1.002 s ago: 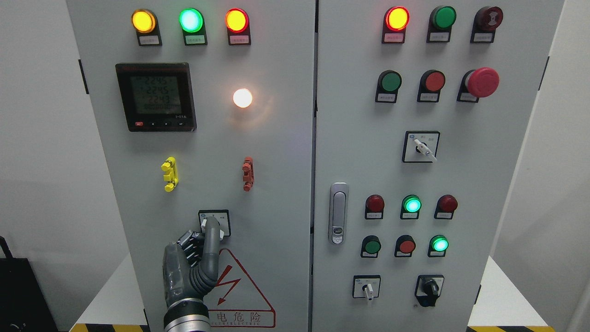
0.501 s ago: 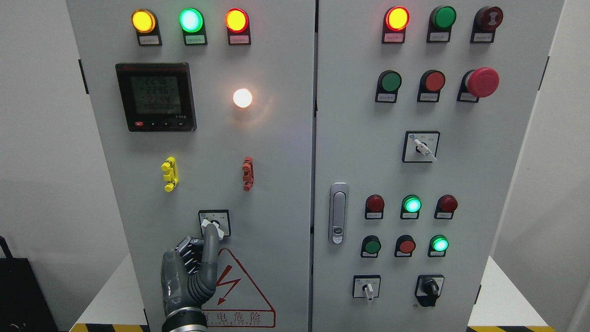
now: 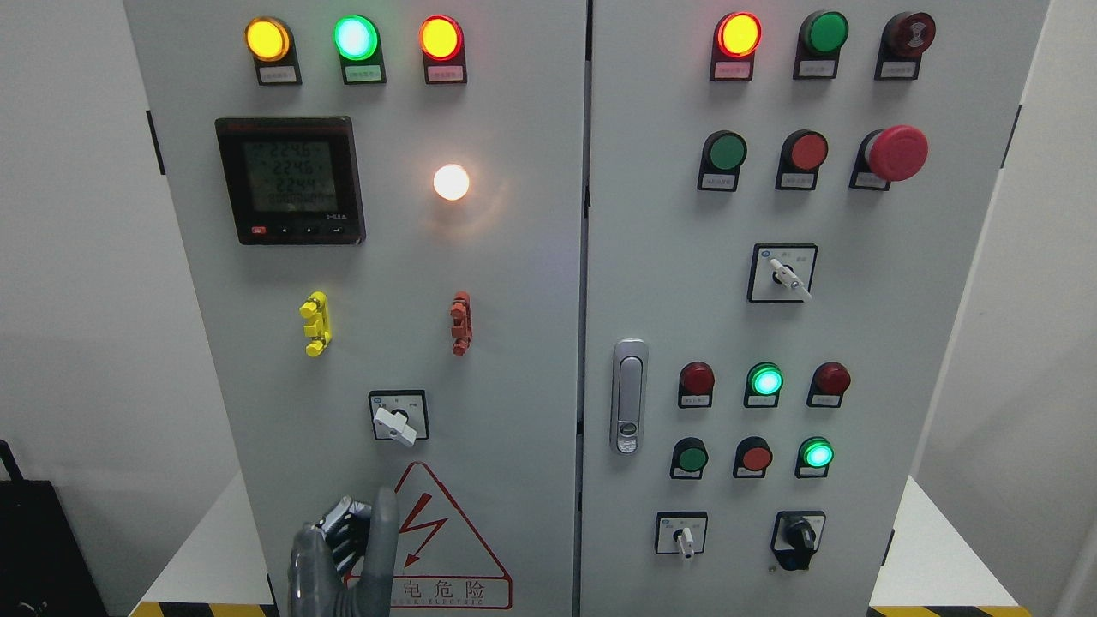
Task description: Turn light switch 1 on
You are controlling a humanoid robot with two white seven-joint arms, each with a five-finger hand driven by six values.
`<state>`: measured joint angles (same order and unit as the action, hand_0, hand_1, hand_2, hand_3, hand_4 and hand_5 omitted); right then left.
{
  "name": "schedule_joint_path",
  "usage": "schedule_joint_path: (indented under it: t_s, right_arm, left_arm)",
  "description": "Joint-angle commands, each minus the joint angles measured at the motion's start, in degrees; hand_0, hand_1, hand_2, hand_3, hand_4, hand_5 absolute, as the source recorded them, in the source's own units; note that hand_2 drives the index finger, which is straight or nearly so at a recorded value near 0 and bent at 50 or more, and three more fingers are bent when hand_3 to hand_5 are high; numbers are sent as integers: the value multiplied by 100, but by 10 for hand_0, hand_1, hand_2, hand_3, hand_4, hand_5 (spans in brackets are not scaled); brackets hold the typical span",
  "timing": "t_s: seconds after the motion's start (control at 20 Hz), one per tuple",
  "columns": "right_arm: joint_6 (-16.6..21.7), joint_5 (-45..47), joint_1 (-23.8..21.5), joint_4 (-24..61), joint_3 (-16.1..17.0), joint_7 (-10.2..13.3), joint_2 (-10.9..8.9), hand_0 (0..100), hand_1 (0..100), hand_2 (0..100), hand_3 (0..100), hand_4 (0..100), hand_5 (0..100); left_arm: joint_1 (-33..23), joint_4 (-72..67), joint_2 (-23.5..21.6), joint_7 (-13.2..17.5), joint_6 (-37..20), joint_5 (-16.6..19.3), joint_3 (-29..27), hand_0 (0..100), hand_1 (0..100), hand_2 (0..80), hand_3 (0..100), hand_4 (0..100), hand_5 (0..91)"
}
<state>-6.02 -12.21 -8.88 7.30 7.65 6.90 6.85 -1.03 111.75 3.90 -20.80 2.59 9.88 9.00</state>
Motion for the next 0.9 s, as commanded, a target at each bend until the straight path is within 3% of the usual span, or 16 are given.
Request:
schedule_joint_path:
  t_s: [0.0,0.15,0.3,0.4,0.5,0.65,0.75,0.85]
  right_arm:
    - [5,0,0,-1,0,5,0,54,0,0,0,0,0]
    - [5,8,0,8,0,5,0,54,0,0,0,0,0]
    - [5,0,0,-1,0,-4,0,54,0,0,0,0,0]
    - [5,0,0,-1,0,-4,0,54,0,0,0,0,0]
    - [5,0,0,-1,0,5,0,54,0,0,0,0,0]
    - [5,0,0,-1,0,-4,0,54,0,0,0,0,0]
    - [5,0,0,-1,0,-4,0,54,0,0,0,0,0]
    - [5,0,0,-1,0,5,0,54,0,0,0,0,0]
  left_arm:
    - [-1845,-669,-548,278,-1309,-4,-635,227,268,690,982,962,834]
    - [-2506,-1741,-802,366,-2497,-4,-1058,224,263,622,962,984,820]
    - [-2823,-3198,-952,384,-3131,-48,-1094,218,262,567,936,978,810]
    - [-2833,-4436,-961,629,-3395,-161,-1085,213,260,524,911,974,801]
    - [-2807,-5807,-935,1120,-3458,-459,-1068,204,260,460,847,948,750]
    - [-2570,-7882,-830,2042,-3458,-716,-1050,195,248,327,730,847,576]
    - [-2315,-8833,-742,2649,-3423,-725,-1059,219,197,229,599,708,360]
    - [-2166,-9362,-689,3054,-3327,-690,-1032,231,146,140,445,541,134]
